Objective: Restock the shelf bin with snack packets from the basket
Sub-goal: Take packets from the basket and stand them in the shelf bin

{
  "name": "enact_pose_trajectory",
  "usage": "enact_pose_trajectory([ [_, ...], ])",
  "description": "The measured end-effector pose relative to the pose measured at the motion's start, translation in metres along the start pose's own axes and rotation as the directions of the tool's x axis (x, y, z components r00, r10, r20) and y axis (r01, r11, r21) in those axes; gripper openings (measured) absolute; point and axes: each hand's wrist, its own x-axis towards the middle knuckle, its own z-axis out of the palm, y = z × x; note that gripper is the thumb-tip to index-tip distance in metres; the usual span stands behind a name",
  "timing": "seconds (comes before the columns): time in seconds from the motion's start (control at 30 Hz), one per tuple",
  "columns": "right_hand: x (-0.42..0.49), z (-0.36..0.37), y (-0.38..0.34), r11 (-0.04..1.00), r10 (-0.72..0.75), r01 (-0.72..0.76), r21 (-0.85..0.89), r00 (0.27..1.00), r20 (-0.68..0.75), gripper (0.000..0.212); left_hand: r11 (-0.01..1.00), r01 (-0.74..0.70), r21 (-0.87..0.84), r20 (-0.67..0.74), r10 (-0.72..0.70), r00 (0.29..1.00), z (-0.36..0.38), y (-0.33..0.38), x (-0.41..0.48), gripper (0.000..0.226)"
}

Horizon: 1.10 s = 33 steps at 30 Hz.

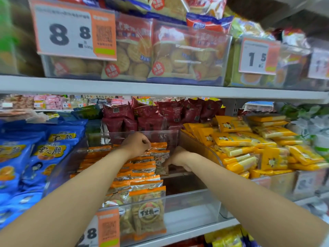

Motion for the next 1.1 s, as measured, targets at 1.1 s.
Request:
enact_pose_trajectory([
  [1.1,-0.288,0.000,0.218,0.964,-0.080,0.178,0.195,0.901,-0.426,0.026,0.965,-0.136,-0.223,0.360,0.211,0.909,0.143,0.180,-0.218,0.017],
])
